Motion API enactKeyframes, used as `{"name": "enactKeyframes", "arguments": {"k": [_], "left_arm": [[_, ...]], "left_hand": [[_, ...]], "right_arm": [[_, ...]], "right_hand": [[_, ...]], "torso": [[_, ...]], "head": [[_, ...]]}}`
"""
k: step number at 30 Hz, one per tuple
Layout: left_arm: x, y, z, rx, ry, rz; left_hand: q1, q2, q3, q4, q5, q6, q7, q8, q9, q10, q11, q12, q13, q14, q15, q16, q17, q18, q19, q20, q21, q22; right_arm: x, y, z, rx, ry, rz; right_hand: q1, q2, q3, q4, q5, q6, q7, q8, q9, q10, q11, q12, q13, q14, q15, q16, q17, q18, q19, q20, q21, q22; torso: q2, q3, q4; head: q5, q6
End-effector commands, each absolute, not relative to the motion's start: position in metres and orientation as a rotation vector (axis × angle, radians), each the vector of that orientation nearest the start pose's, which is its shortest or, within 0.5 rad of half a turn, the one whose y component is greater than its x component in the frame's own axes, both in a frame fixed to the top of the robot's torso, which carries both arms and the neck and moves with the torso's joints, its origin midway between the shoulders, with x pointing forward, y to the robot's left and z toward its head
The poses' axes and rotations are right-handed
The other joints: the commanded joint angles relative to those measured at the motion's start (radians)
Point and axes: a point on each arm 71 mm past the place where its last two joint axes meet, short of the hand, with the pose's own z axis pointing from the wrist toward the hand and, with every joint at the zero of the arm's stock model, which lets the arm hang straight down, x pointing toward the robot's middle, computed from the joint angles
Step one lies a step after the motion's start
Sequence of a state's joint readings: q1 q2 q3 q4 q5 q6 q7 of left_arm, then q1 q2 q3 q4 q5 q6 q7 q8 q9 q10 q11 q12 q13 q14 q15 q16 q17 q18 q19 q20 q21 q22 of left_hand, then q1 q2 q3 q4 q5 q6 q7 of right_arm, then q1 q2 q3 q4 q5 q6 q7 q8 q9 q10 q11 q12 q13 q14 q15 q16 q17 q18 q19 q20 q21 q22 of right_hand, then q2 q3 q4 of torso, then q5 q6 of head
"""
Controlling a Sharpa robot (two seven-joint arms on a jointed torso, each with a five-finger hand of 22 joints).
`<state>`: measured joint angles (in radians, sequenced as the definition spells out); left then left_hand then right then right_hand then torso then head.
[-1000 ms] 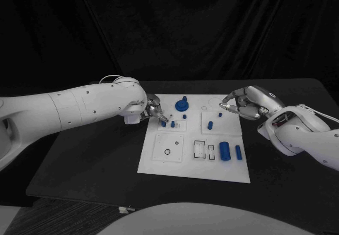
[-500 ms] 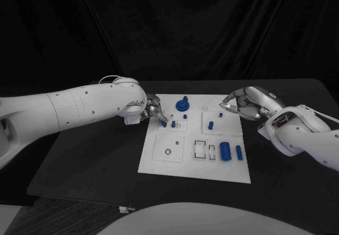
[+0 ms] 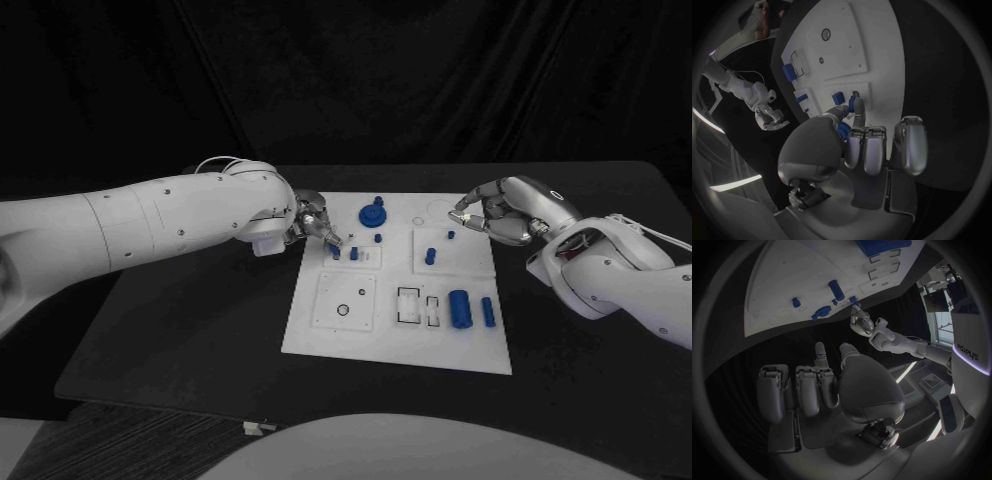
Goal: Assemble the parts on the task board
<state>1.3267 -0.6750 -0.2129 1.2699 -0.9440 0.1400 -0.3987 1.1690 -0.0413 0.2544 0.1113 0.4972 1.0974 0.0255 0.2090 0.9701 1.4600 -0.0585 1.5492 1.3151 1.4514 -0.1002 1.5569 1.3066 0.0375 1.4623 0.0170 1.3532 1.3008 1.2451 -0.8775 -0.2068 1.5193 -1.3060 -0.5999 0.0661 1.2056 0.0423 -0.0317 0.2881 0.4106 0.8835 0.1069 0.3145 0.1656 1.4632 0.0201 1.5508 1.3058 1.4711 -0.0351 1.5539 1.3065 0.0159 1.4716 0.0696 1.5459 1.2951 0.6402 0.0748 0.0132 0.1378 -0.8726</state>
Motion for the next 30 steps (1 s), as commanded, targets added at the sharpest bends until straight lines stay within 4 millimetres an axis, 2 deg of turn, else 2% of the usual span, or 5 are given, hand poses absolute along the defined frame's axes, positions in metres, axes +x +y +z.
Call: {"name": "enactKeyframes", "arguments": {"k": [1,15,22,26,30], "left_arm": [[0.519,0.205,-0.229,-0.228,2.272,-0.489],[0.504,0.217,-0.218,-0.280,2.116,-0.575],[0.495,0.225,-0.212,-0.256,2.031,-0.556],[0.490,0.227,-0.216,-0.268,2.010,-0.547],[0.486,0.229,-0.223,-0.286,2.004,-0.540]], "left_hand": [[0.016,-0.032,0.118,-0.037,0.036,-0.001,-0.012,-0.010,0.000,0.111,-0.001,0.022,0.256,0.119,-0.009,0.014,0.264,0.009,0.025,-0.013,-0.008,0.208],[-0.002,-0.031,0.124,-0.032,0.014,-0.007,-0.009,-0.013,0.000,0.111,0.002,0.022,0.256,0.118,-0.006,0.011,0.261,0.010,0.023,-0.011,-0.013,0.207],[-0.012,-0.031,0.122,-0.026,0.007,-0.007,-0.009,-0.013,0.000,0.111,0.003,0.022,0.256,0.118,-0.005,0.010,0.260,0.010,0.022,-0.010,-0.015,0.206],[-0.013,-0.029,0.122,-0.024,0.007,-0.007,-0.009,-0.013,0.000,0.111,0.004,0.022,0.256,0.118,-0.004,0.010,0.260,0.010,0.021,-0.009,-0.016,0.206],[-0.018,-0.025,0.123,-0.020,0.007,-0.007,-0.008,-0.013,0.000,0.111,0.004,0.022,0.256,0.118,-0.004,0.009,0.259,0.011,0.021,-0.009,-0.017,0.206]], "right_arm": [[0.470,-0.222,-0.203,-0.068,1.509,0.736],[0.468,-0.223,-0.206,-0.064,1.507,0.737],[0.467,-0.224,-0.207,-0.061,1.505,0.737],[0.467,-0.224,-0.207,-0.061,1.505,0.738],[0.467,-0.224,-0.207,-0.060,1.504,0.739]], "right_hand": [[0.024,0.002,0.010,-0.007,0.024,0.005,-0.003,-0.005,0.015,0.108,0.004,0.020,0.265,0.100,-0.007,0.017,0.264,-0.011,0.090,-0.002,0.010,0.270],[0.026,0.001,0.010,-0.007,0.026,0.005,-0.003,-0.006,0.015,0.108,0.004,0.020,0.265,0.100,-0.007,0.017,0.264,-0.011,0.089,-0.002,0.009,0.269],[0.027,0.001,0.011,-0.007,0.027,0.004,-0.003,-0.006,0.015,0.108,0.004,0.020,0.265,0.100,-0.007,0.017,0.264,-0.011,0.090,-0.002,0.010,0.269],[0.027,0.001,0.011,-0.007,0.027,0.004,-0.003,-0.006,0.015,0.108,0.004,0.020,0.265,0.100,-0.007,0.017,0.264,-0.011,0.090,-0.002,0.010,0.269],[0.027,0.001,0.011,-0.007,0.027,0.004,-0.003,-0.006,0.015,0.108,0.004,0.020,0.265,0.100,-0.007,0.017,0.264,-0.011,0.090,-0.002,0.010,0.269]], "torso": [[0.000,-0.0001,-0.0003],[0.000,0.0001,0.0001],[-0.001,-0.0001,-0.0001],[-0.001,-0.0001,-0.0003],[-0.001,0.0003,-0.0002]], "head": [[0.000,0.000],[-0.001,0.000],[0.006,0.000],[0.008,0.000],[0.006,0.000]]}}
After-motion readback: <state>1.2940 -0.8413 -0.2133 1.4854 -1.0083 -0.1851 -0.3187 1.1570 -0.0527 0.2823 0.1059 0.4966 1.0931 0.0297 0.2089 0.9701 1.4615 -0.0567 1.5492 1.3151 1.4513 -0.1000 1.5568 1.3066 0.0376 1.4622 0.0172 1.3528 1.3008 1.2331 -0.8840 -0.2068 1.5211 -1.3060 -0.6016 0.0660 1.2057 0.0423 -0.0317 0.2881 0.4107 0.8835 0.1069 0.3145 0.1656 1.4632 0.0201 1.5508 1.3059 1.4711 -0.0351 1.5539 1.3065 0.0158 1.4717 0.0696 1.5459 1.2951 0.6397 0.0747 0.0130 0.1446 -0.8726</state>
